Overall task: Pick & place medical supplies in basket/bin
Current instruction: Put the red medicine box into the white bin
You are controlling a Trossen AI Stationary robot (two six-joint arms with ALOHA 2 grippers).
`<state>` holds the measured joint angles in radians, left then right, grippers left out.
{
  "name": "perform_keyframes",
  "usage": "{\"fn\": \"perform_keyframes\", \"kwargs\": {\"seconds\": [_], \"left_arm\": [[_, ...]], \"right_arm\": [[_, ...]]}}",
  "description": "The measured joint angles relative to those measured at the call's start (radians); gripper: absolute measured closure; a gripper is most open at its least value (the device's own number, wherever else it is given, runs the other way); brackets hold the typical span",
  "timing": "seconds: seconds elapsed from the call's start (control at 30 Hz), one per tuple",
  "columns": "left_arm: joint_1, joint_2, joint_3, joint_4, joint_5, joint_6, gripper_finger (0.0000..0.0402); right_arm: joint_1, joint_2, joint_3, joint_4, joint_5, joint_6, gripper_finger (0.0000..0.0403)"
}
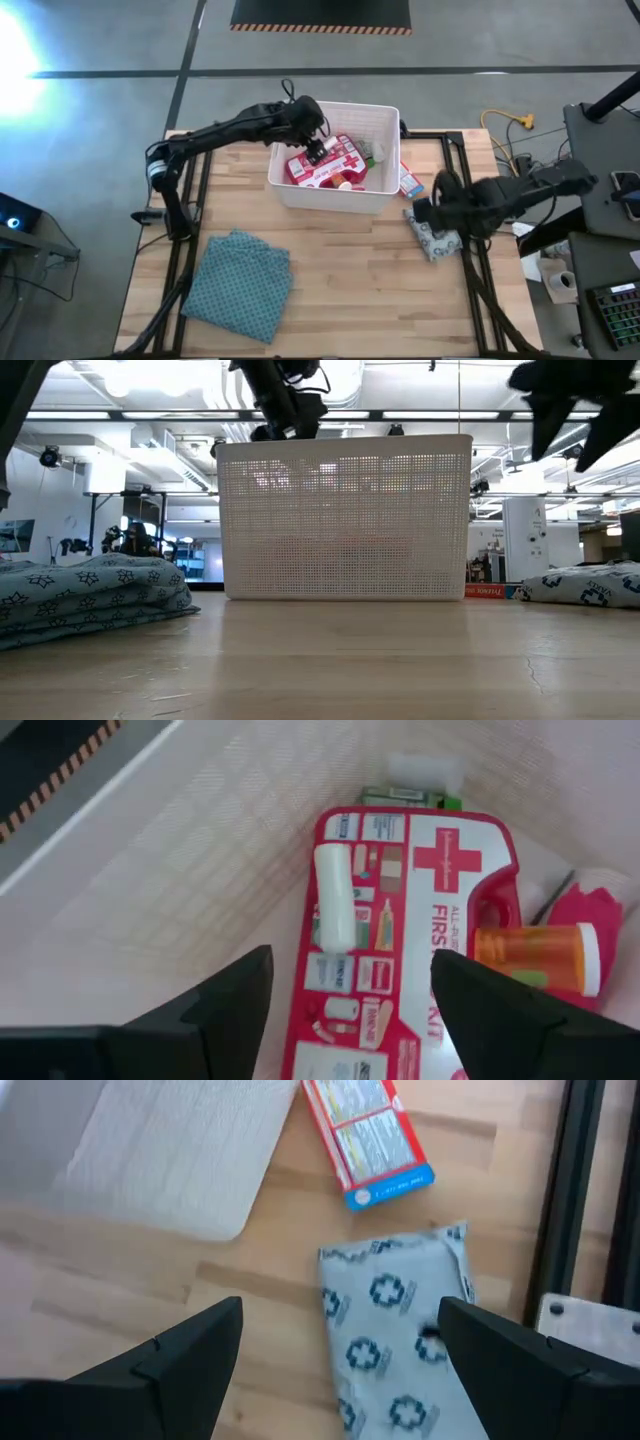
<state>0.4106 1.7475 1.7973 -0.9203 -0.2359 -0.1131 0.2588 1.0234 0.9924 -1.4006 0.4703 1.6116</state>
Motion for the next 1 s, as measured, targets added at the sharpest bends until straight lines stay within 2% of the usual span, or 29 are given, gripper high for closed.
{"fn": "perform_keyframes", "kwargs": {"seconds": [0.13,0.27,0.43,0.53,0.77,1.0], "left_arm": [[0.001,-0.093,-0.033,-0.011,0.0,-0.016,0.015],[-0.02,-0.24,-0.084,0.014,0.037,-0.077,0.0152],[-0.037,-0.441,-0.24,0.095,0.038,-0.148,0.0163],[-0.037,-0.553,-0.367,0.158,0.037,-0.205,0.0169],[-0.037,-0.73,-0.595,0.259,0.037,-0.262,0.0176],[-0.037,-0.777,-0.637,0.266,0.038,-0.261,0.0176]], "right_arm": [[-0.177,0.04,0.0,0.07,-0.009,-0.143,0.0076],[-0.381,0.066,-0.001,0.121,-0.092,-0.243,0.0077],[-0.633,0.105,-0.022,0.232,-0.271,-0.372,0.0077],[-0.729,0.154,-0.031,0.337,-0.309,-0.45,0.0077],[-0.791,0.316,0.006,0.465,-0.302,-0.536,0.0077],[-0.736,0.482,0.119,0.431,-0.369,-0.768,0.0077]]}}
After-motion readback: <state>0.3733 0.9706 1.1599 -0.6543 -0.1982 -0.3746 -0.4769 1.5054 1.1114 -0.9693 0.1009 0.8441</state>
